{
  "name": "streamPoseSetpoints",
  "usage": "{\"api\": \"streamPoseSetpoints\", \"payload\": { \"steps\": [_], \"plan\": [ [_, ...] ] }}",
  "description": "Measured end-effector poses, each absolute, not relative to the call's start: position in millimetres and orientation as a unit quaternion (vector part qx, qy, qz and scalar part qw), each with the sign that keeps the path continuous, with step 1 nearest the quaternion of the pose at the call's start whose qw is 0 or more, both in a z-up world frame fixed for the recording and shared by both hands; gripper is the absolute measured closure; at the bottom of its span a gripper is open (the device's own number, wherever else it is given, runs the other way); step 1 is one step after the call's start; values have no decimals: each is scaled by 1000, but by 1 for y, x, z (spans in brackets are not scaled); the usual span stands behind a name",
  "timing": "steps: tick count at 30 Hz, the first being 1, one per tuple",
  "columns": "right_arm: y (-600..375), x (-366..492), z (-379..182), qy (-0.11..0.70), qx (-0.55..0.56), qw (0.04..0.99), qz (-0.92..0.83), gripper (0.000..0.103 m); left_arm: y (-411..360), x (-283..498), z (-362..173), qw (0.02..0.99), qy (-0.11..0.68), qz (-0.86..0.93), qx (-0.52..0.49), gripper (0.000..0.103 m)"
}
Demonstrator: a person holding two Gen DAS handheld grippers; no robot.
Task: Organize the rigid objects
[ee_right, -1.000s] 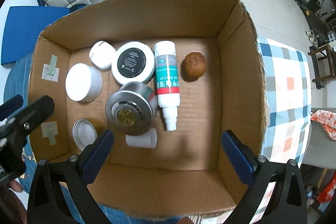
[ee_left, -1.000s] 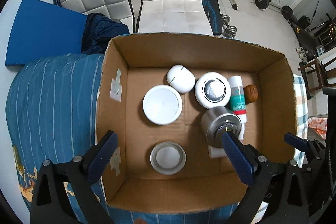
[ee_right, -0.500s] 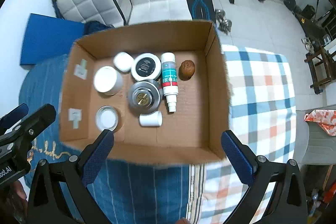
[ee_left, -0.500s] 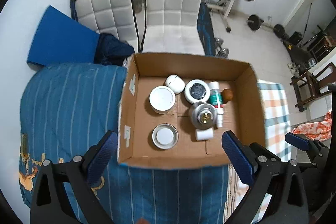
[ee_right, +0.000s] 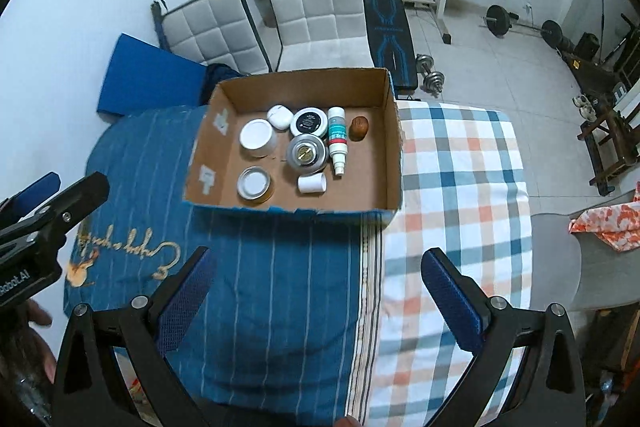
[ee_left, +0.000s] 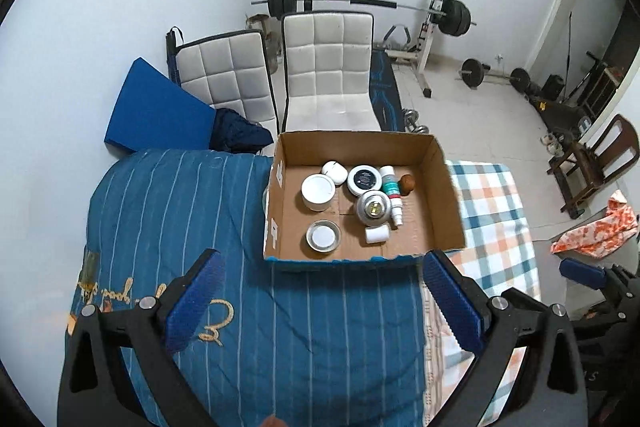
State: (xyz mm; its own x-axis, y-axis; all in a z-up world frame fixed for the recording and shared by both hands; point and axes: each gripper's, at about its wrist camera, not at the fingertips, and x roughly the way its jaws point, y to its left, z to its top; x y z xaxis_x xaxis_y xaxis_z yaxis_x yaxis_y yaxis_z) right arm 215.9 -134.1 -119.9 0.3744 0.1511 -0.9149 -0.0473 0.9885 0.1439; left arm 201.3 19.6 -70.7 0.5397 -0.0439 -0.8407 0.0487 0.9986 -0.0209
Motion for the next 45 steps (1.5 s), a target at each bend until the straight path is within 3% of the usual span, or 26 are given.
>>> {"api": "streamPoseSetpoints", "payload": {
  "steps": [14,45],
  "plan": [
    [-141,132,-63,529,54,844,67,0,22,140,-32,889,456,-36,-13,0],
    [-157,122,-18,468,53,882,20,0,16,117,-12,903,428,-31,-11,0]
  ]
}}
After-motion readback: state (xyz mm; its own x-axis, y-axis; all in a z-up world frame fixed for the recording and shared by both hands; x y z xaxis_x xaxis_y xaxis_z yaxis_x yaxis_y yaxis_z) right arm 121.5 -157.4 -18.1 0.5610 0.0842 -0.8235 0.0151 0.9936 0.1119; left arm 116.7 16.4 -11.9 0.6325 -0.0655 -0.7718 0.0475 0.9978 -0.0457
